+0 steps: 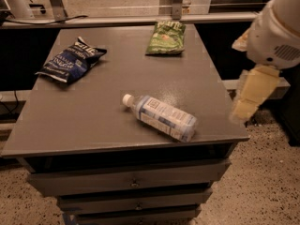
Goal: Place blue plastic bottle upright
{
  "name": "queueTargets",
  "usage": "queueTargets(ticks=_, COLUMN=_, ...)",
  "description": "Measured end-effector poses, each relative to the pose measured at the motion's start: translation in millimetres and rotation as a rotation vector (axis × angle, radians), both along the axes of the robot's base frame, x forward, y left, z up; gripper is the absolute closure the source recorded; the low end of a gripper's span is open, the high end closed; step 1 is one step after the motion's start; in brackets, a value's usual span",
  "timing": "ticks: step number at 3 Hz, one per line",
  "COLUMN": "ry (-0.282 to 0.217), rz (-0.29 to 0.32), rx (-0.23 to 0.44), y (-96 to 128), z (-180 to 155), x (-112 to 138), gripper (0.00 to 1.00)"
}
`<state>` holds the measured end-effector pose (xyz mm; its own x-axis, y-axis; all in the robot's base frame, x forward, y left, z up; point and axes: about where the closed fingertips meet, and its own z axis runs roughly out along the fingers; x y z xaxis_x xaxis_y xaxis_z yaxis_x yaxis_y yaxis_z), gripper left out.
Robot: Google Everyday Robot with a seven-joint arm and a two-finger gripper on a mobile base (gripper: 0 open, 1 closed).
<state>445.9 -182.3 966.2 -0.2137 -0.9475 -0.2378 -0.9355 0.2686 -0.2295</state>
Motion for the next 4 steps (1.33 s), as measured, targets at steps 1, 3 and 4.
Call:
queueTargets(ticks=1, ry=0.009, rz=0.002, rx=0.022, y=60, z=-14, x=10, gripper=0.0)
queueTargets(ticks=3, ry=0.038, rz=-0.048, rx=0.005, y=167, z=-52, x=32, gripper=0.0)
queueTargets(ticks=4, ry=0.046, rz=-0.08, rx=-0.012, y=180, z=-79, x=42, gripper=0.0)
